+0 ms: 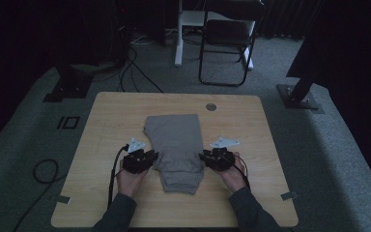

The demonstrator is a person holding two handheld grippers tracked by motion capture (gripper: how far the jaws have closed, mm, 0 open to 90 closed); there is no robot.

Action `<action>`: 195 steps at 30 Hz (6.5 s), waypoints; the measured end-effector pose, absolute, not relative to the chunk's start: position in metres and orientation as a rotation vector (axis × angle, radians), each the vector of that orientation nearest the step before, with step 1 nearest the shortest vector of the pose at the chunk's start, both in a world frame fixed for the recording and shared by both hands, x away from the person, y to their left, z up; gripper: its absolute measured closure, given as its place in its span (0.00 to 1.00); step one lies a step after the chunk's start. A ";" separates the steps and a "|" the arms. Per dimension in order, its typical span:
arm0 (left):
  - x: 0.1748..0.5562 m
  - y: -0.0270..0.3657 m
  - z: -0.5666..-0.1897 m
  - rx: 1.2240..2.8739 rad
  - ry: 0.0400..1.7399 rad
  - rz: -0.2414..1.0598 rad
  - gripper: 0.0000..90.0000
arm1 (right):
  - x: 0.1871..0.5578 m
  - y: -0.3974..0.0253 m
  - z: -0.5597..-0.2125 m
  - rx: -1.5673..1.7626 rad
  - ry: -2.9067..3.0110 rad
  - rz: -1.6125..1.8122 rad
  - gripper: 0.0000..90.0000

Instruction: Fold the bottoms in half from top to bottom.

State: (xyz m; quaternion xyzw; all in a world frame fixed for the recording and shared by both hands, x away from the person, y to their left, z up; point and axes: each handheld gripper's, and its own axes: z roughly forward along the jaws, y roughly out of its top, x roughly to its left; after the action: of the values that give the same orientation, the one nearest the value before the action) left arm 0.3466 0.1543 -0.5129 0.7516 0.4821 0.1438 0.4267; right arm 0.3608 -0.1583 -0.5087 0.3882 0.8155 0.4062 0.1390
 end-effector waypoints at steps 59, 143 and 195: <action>0.298 0.133 -0.546 2.022 0.979 0.219 0.76 | 0.333 -0.136 -0.531 1.033 2.533 1.194 0.78; 0.288 0.134 -0.554 2.032 1.094 0.357 0.67 | 0.322 -0.137 -0.548 1.010 2.490 1.032 0.57; 0.418 0.153 -0.536 1.999 1.359 0.486 0.95 | 0.463 -0.131 -0.537 1.361 2.344 1.042 0.94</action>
State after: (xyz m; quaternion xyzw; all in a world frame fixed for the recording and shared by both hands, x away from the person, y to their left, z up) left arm 0.4180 0.1529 -0.5364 0.7648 0.5201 0.1859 0.3317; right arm 0.4631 -0.1315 -0.5369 0.4655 0.8014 0.3564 0.1185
